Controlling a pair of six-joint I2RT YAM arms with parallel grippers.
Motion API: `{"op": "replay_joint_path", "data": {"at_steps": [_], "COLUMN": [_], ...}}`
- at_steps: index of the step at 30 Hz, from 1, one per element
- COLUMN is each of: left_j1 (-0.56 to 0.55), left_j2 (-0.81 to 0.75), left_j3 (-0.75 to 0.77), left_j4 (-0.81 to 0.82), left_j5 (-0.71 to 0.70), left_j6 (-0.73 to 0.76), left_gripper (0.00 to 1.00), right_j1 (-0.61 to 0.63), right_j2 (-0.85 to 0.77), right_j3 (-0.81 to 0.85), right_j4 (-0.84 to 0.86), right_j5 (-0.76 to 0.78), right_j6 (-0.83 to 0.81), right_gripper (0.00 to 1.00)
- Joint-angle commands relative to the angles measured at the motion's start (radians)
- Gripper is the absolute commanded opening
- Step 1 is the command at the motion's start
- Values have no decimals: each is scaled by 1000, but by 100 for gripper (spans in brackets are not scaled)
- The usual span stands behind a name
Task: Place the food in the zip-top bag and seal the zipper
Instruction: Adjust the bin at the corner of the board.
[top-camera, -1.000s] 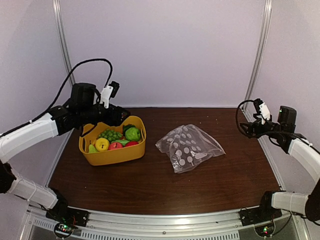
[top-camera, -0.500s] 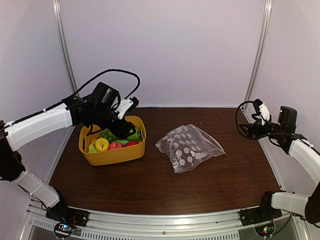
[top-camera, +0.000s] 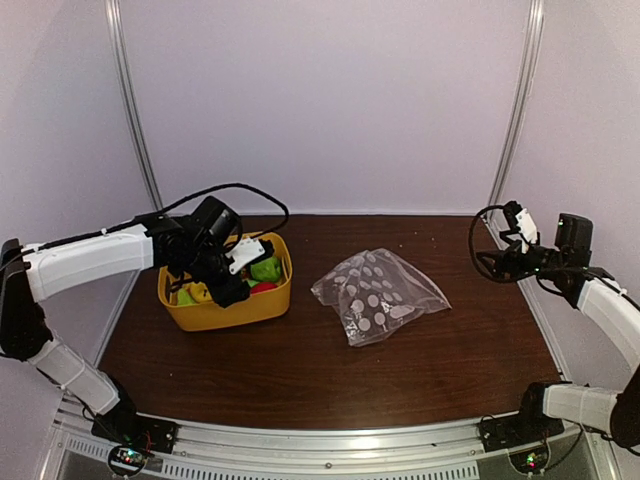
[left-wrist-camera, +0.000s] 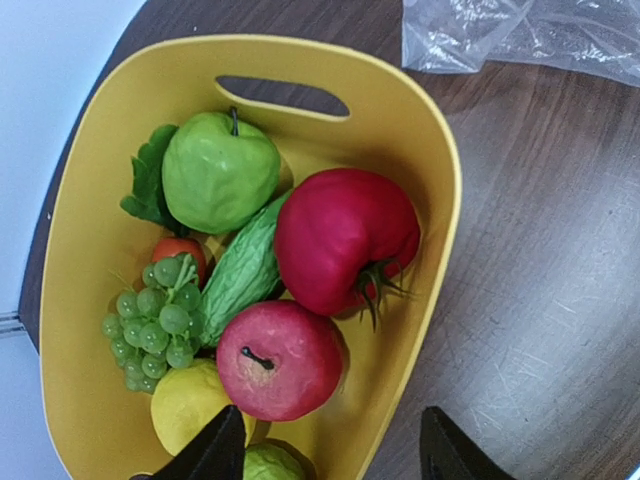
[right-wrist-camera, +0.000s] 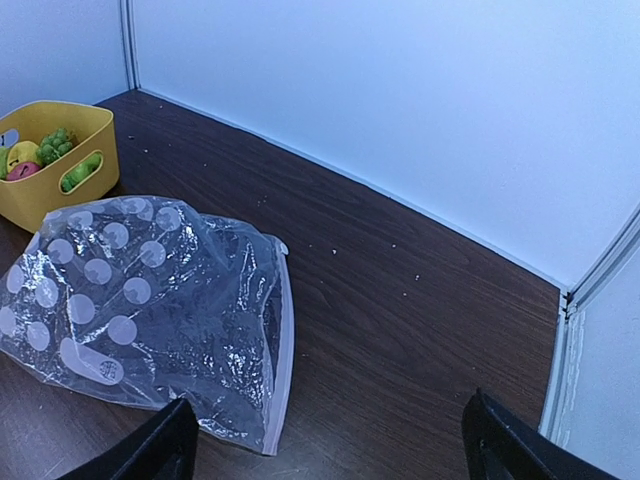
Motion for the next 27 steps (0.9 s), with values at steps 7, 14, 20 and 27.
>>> {"op": "replay_joint_path", "data": {"at_steps": [7,14,20,27], "left_j1": [32,32,32,31], "left_j2": [95,128,171,206], "left_j3": [28,59,107,167], "left_j4": [-15,-36,-72,-84], "left_j5": [-7,34,84,109], "left_j6": [44,44,35,3], "left_gripper": [48,28,16,6], "right_j1": [21,26,30,31], "right_j2": [25,18,17,14], "right_j3": [46,46,46,45], "right_j4": [-55,-58,-61,-61], "right_j5": [-28,-24,-21,-20], "right_j6": [-35,-45,-49,-49], "right_gripper": [91,91,90,90]}}
